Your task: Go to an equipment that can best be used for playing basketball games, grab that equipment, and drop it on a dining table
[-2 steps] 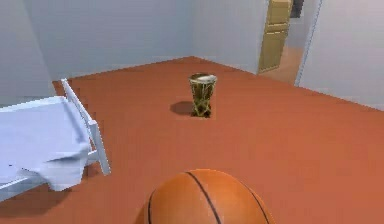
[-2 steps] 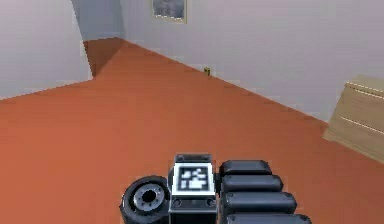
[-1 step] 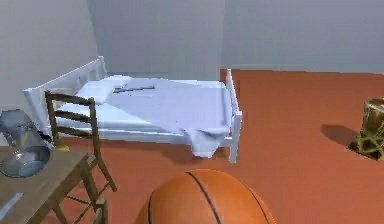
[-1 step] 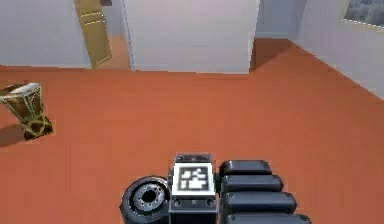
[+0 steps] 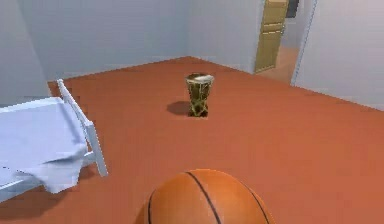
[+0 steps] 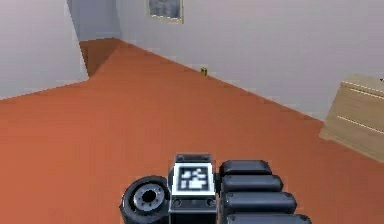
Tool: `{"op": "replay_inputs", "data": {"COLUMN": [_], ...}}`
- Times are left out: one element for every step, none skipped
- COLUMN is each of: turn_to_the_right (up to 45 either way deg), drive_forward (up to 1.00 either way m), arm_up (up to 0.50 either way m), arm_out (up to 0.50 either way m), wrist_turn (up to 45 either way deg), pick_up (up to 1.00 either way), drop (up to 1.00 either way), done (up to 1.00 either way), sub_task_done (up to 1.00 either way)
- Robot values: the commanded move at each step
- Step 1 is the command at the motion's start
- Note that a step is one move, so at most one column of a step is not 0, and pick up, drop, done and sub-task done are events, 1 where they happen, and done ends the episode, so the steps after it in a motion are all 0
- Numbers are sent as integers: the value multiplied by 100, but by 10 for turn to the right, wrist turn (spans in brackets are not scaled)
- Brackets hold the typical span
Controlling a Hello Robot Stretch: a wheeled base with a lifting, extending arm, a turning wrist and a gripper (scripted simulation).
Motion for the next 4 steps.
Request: {"op": "replay_inputs", "data": {"turn_to_the_right": [420, 0, 450, 360], "drive_forward": [0, 25, 0, 0], "arm_up": [0, 0, 0, 0], "arm_out": [0, 0, 0, 0], "wrist_turn": [0, 0, 0, 0], "pick_up": [0, 0, 0, 0], "drop": [0, 0, 0, 0], "done": [0, 0, 0, 0], "sub_task_done": [0, 0, 0, 0]}}
